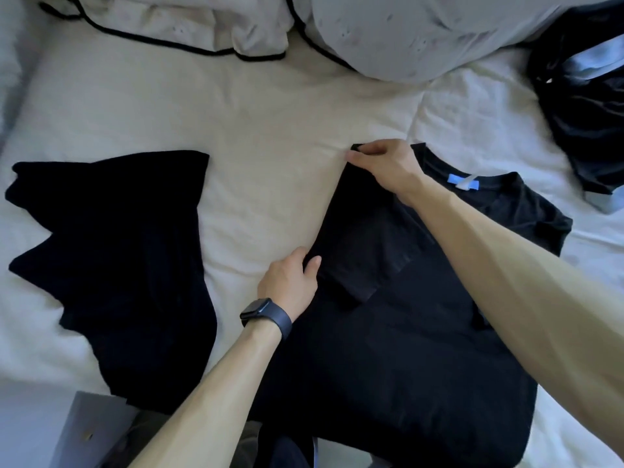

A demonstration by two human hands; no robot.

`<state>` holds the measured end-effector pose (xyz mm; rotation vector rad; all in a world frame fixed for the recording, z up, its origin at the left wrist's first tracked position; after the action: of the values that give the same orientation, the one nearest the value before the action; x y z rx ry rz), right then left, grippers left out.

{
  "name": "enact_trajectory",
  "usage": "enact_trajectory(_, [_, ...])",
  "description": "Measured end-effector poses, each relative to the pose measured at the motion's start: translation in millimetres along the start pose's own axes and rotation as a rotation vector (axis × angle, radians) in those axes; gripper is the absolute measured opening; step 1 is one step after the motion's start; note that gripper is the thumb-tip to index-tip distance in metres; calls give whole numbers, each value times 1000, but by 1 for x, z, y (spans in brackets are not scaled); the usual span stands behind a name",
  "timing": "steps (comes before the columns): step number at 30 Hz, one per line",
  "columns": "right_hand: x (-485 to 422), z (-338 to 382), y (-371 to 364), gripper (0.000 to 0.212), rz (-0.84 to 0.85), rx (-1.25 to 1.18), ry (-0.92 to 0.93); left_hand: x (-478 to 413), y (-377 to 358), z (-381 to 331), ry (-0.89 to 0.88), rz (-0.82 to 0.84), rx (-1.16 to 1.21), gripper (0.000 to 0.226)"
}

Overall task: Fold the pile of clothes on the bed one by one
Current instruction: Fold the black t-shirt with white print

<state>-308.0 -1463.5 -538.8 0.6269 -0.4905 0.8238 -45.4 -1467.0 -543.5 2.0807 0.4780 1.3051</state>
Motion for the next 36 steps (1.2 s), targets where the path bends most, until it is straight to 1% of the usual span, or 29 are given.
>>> enact_trajectory(2, [0, -6, 1, 50, 9, 18, -7, 3, 0, 1, 4, 6, -18, 44])
enact_trajectory(6, [1, -1, -3, 63, 31, 166, 8, 1, 8, -7, 29, -11, -40, 46])
enact_trajectory(8, [-3, 5, -5, 57, 17, 179, 23, -4, 13, -13, 35, -46, -12, 45])
enact_trajectory(11, [-10, 10, -12, 50, -21, 68, 63, -13, 17, -17, 41, -88, 21, 39])
enact_trajectory(15, [-1, 4, -13, 48, -7, -6, 83, -23, 14, -19, 30, -61, -43, 34])
enact_trajectory(17, [21, -5, 3, 44, -82, -52, 133, -27, 19, -26, 18, -87, -44, 34])
enact_trajectory(18, [39, -13, 16, 40, -159, -52, 181, -28, 25, -34, -12, -142, -58, 36])
enact_trajectory(19, [60, -25, 29, 34, -250, -25, 228, -28, 33, -46, -83, -251, -111, 42])
enact_trajectory(21, [106, -58, 49, 26, -417, 78, 297, -24, 43, -86, -351, -499, -331, 53])
enact_trajectory(22, [128, -75, 54, 26, -481, 124, 329, -24, 38, -106, -507, -563, -438, 56])
enact_trajectory(23, [146, -91, 56, 29, -524, 181, 362, -27, 27, -122, -630, -559, -551, 59])
enact_trajectory(24, [160, -106, 53, 35, -540, 271, 379, -33, 13, -130, -691, -493, -663, 65])
enact_trajectory(25, [169, -119, 48, 44, -537, 382, 379, -43, 1, -133, -697, -409, -764, 72])
enact_trajectory(26, [175, -132, 43, 55, -524, 484, 364, -56, -9, -131, -664, -322, -832, 77])
enact_trajectory(28, [181, -153, 42, 69, -521, 565, 315, -78, -17, -124, -566, -218, -851, 82])
enact_trajectory(30, [182, -161, 60, 70, -584, 522, 290, -85, -17, -123, -522, -226, -857, 83])
enact_trajectory(31, [180, -163, 72, 67, -627, 484, 284, -81, -14, -125, -529, -263, -841, 83])
enact_trajectory(34, [172, -167, 120, 53, -779, 434, 250, -46, -15, -136, -640, -421, -729, 82])
enact_trajectory(35, [167, -170, 135, 51, -810, 447, 222, -36, -22, -137, -657, -418, -712, 80])
enact_trajectory(36, [159, -176, 147, 50, -800, 460, 176, -31, -31, -137, -647, -376, -713, 78])
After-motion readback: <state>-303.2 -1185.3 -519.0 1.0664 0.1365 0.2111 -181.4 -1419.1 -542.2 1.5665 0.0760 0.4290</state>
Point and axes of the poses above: each hand's wrist, its own x-axis away from the middle knuckle, its own y-axis out of the back of the hand, z = x × y, the point moved 8 cm from there along -x, towards the middle knuckle, and after that the axes turned 12 degrees about -x, right-handed, at the moved point
